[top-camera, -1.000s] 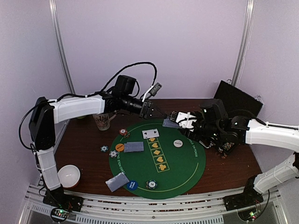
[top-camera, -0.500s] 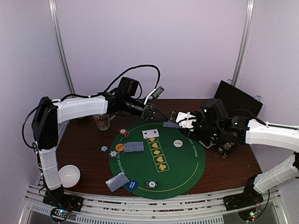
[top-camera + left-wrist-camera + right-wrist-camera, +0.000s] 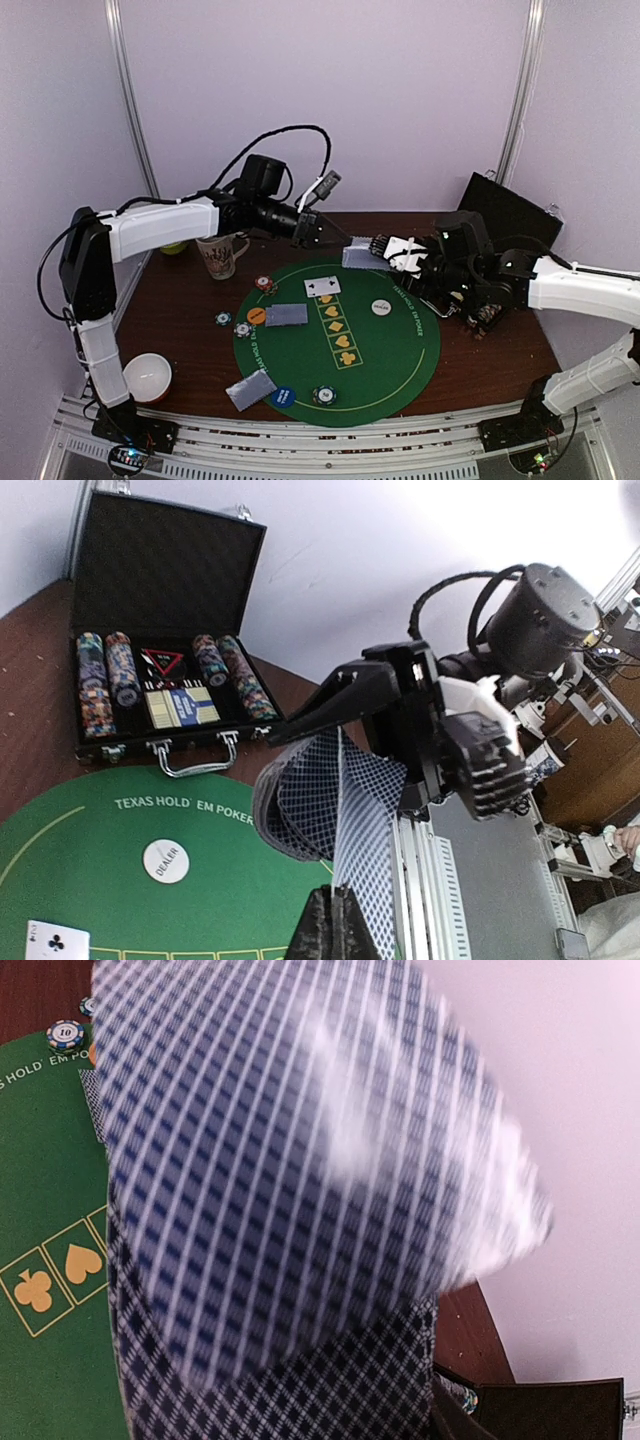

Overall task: Distribute texas hold em gaming equipment
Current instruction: Pick up the poker card from the face-down deck piles, then flop the poker card into the community card area.

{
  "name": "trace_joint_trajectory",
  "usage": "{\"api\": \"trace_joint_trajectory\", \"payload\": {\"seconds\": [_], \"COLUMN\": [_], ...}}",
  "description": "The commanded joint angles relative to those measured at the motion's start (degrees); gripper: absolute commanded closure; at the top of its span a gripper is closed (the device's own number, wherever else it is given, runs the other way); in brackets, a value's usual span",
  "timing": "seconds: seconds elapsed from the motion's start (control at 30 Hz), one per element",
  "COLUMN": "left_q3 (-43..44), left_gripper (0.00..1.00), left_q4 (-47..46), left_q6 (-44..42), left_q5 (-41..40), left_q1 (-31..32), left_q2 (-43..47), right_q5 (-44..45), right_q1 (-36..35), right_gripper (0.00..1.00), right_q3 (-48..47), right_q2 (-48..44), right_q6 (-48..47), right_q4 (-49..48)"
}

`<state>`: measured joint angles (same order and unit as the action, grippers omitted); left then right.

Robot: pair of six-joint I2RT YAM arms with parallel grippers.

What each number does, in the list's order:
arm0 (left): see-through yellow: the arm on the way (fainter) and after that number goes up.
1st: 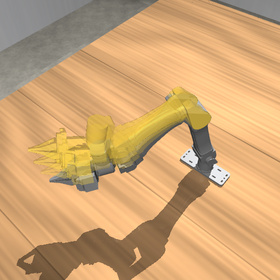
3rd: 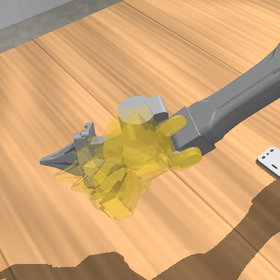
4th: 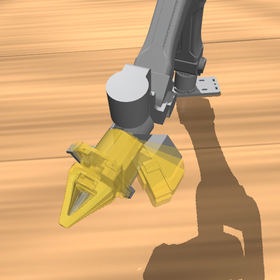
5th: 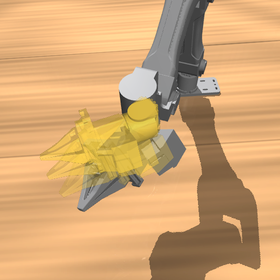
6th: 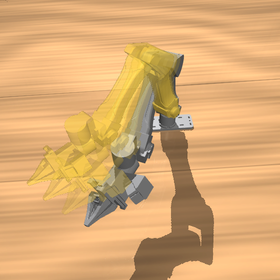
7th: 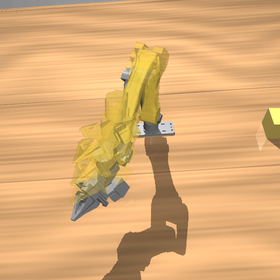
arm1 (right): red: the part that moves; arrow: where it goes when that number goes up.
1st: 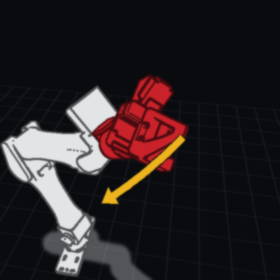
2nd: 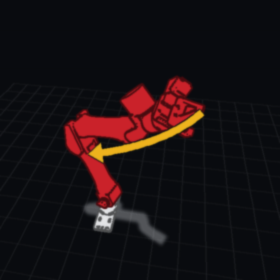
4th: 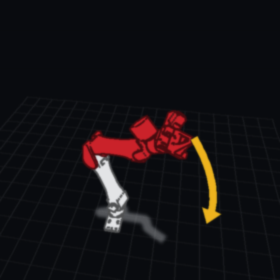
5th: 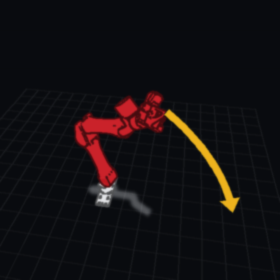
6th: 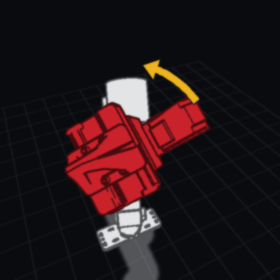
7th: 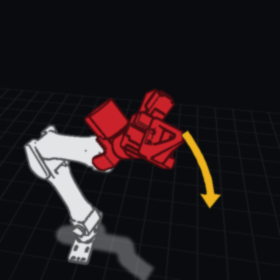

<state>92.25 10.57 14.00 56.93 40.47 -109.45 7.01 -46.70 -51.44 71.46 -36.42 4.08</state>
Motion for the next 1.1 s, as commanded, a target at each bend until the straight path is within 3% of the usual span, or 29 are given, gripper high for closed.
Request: {"api": "trace_joint_trajectory", "payload": {"seconds": [0.0,0.1,0.23,0.33,0.57,0.8,1.07], "left_q3": [-1.82,-4.57,-13.92,-24.06,-36.78,-40.47,-37.86], "left_gripper": [1.00,1.00,1.00,1.00,1.00,1.00,1.00], "left_q4": [-5.35,-5.43,-5.80,-14.60,-34.12,-53.39,-56.09], "left_q6": [-1.26,-7.28,-27.33,-39.46,-59.73,-67.77,-77.89], "left_q5": [2.10,-4.22,-24.77,-37.76,-52.49,-54.11,-53.12], "left_q1": [-4.14,-6.28,-6.06,-4.10,4.50,7.35,9.40], "left_q2": [6.27,10.10,15.82,18.53,13.89,4.98,-4.25], "right_q5": [-1.37,-1.60,-1.64,-1.73,-1.86,-1.84,-1.98], "right_q1": [2.09,3.35,4.59,5.65,6.69,6.82,6.88], "right_gripper": [0.53,0.53,0.53,0.53,0.53,0.53,0.53], "right_q3": [1.65,2.23,2.55,2.68,2.41,2.54,2.51], "right_q2": [-1.59,-1.82,-3.27,-4.34,-5.69,-7.31,-7.82], "right_q6": [1.84,1.97,1.76,1.53,1.50,1.61,1.88], "right_q4": [-1.59,-1.48,-1.54,-1.54,-0.33,0.99,1.20]}}
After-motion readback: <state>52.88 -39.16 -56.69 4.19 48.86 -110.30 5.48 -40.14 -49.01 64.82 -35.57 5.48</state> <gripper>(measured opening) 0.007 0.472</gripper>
